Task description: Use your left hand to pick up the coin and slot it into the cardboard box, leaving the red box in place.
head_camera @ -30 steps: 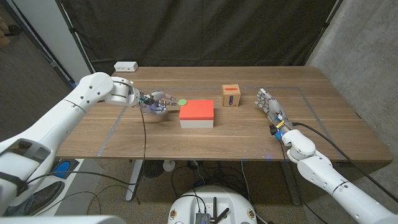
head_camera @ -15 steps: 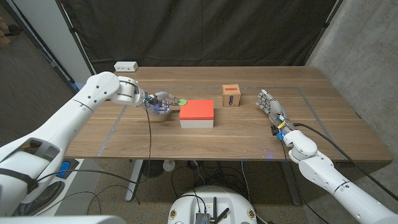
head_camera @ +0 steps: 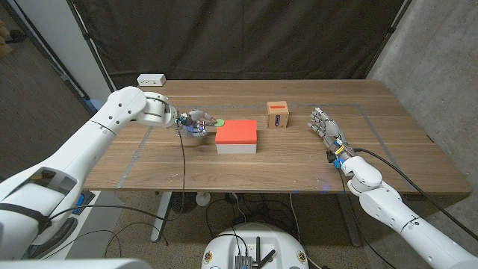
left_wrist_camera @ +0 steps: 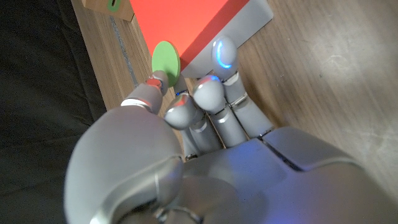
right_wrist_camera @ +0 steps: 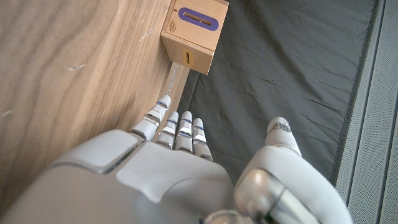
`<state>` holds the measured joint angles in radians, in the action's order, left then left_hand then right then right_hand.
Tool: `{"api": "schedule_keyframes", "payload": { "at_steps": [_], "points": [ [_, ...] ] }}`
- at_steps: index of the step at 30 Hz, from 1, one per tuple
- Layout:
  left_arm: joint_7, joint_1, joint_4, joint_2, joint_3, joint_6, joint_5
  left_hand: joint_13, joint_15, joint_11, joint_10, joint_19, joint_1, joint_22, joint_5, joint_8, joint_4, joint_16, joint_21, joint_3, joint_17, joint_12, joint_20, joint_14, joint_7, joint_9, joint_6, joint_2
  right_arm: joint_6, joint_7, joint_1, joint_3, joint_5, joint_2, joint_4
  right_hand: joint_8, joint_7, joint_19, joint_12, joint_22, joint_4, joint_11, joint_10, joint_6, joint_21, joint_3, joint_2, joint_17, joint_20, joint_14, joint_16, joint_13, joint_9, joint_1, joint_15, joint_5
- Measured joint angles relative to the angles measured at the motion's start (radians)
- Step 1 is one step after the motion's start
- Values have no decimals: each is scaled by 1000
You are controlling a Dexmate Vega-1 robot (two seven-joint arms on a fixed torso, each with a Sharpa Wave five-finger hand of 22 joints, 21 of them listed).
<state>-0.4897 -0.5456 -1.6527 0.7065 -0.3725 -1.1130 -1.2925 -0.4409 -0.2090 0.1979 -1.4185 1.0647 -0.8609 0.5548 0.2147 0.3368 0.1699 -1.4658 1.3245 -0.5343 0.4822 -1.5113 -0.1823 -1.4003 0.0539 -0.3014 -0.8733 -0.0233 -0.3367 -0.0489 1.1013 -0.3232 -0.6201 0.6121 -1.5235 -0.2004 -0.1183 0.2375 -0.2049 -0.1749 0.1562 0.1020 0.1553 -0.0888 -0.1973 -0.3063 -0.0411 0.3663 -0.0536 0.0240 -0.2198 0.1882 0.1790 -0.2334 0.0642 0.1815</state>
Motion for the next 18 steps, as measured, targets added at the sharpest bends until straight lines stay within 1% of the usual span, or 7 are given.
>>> {"api": "schedule_keyframes", "payload": {
  "at_steps": [4, 6, 9, 10, 11, 13, 18],
  "points": [
    [-12, -5, -1, -5, 5, -2, -8, 1, 0, -2, -2, -5, 1, -8, 0, 0, -3, 0, 0, -8, 0, -2, -3, 0, 5, 5, -5, 9, -8, 6, -1, 1, -5, -4, 10, 0, 0, 0, 0, 0, 0, -4, 4, 0, 0, 0, 0, 0, 0, 0, 0, 0, 0, 0, 0, 0],
    [-18, -8, -2, -7, 7, -2, -11, 4, 0, -2, -2, -9, -4, -12, 0, 4, 0, 0, 7, -11, 0, -2, 2, 0, 8, 5, -10, 14, -13, 9, -1, 1, -7, -6, 14, 0, 0, 0, 0, 0, 0, -4, 4, 0, 0, 0, 0, 0, 0, 0, 0, 0, 0, 0, 0, 0],
    [-28, -10, -2, -9, 9, -2, -16, 10, 0, -4, -4, -9, -8, -13, 0, 8, 0, 0, 8, -11, -5, -2, 2, 0, 7, 5, -22, 18, -18, 14, -2, 3, -12, -9, 22, 0, 5, 4, 0, 0, 0, -4, 4, -4, 0, 0, 0, 0, -4, 0, 0, 0, 0, 0, 0, 0],
    [-33, -11, -3, -10, 9, -2, -17, 10, 0, -4, -4, -9, -8, -15, 0, 8, -1, 0, 8, -12, -5, -2, 2, 0, 2, 5, -27, 18, -21, 17, -2, 3, -14, -9, 23, 0, 5, 4, 0, 0, 0, -4, 4, -4, 0, 0, 0, 0, -4, 0, 0, 0, 0, 0, 0, 0],
    [-34, -11, -3, -11, 9, -2, -18, 10, 0, -4, -4, -9, -8, -17, 0, 8, -3, 0, 8, -14, -5, -2, 2, 0, 5, 7, -30, 18, -22, 18, -2, 4, -14, -11, 27, 0, 4, 4, 0, 0, 0, -4, 4, -5, 0, 0, 0, 0, -4, 0, 0, 0, 0, 0, 0, 0],
    [-40, -11, -5, -13, 9, -3, -18, 13, 0, -5, -5, -9, -15, -22, 0, 8, 1, -4, 12, -21, -4, -2, 2, 0, 0, 9, -36, 25, -26, 21, -2, 5, -18, -12, 30, 0, 5, 4, 0, 0, 0, -5, 9, -4, 0, 0, 0, 0, -4, 0, 0, 0, 0, 0, 0, 0],
    [-60, -10, -8, -18, 6, -5, -19, 20, 0, -5, -5, -14, -15, -27, 0, 8, 4, -6, 20, -23, -10, -9, 7, 0, -1, 14, -45, 25, -37, 31, -4, 7, -25, -18, 48, 0, 4, 4, 0, 0, 0, -2, 13, -4, 0, 0, 0, 0, -4, 5, 0, 0, 5, 0, 5, 0]
  ]
}}
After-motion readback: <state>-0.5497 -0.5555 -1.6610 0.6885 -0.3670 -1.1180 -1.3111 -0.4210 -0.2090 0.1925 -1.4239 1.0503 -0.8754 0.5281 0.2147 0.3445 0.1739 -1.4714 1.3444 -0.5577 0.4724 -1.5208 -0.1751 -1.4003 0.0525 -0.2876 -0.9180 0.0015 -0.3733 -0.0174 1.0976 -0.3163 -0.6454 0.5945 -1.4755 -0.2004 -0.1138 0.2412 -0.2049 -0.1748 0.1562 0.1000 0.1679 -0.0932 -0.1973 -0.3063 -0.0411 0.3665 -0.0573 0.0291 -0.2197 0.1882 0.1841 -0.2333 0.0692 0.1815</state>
